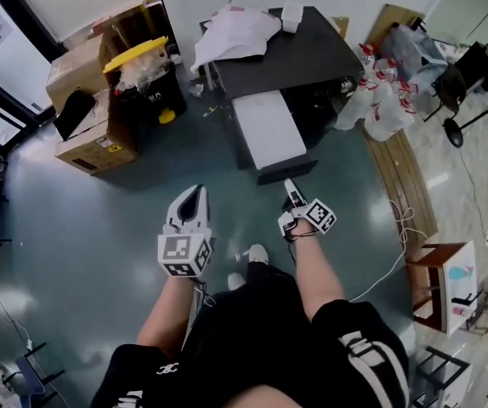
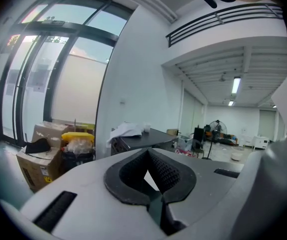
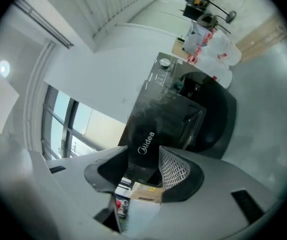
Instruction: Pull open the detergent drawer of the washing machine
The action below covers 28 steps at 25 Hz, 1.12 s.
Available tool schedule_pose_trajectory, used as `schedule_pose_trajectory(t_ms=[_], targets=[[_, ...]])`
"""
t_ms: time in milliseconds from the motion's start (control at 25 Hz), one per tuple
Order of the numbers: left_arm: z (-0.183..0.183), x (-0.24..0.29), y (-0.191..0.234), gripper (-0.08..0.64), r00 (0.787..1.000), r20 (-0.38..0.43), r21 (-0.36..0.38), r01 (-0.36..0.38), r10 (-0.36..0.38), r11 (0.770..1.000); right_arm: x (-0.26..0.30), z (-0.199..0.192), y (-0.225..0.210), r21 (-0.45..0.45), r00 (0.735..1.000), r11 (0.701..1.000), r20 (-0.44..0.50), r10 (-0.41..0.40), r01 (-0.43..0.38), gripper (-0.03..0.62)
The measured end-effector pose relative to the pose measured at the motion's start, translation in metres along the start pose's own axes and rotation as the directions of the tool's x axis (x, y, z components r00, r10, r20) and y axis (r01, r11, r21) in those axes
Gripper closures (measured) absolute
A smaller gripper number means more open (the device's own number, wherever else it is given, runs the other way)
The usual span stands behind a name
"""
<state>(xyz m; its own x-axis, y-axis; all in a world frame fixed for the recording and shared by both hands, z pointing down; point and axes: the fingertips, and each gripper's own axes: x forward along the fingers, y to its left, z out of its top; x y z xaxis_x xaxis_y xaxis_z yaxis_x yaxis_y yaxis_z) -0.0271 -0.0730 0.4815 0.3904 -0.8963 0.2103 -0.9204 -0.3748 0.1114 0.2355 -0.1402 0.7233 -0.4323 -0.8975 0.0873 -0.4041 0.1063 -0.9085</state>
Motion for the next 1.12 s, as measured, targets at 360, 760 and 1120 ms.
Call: schedule_pose_trajectory(t_ms=[360,760,1120], targets=[[0.022,-0.035,-0.024,0.557,0.997,0.063,0.006,0.055,-0.055,0.998,-0.05,0.054,0.152,-0.746,0.986,0.645,0.116,-0.119,0.165,0.457],[0.039,-0.071,-0.037,0.557,0.99,0.114,0.043,0.084,-0.088,0.996,-0.129,0.053,0.332,-0.899,0.942,0.367,0.306,0.135,0.239,0.591],[0.042,-0.081,-0.047,0.557,0.985,0.13,0.058,0.106,-0.113,0.993,-0.145,0.039,0.357,-0.908,0.944,0.362,0.287,0.165,0.213,0.591]])
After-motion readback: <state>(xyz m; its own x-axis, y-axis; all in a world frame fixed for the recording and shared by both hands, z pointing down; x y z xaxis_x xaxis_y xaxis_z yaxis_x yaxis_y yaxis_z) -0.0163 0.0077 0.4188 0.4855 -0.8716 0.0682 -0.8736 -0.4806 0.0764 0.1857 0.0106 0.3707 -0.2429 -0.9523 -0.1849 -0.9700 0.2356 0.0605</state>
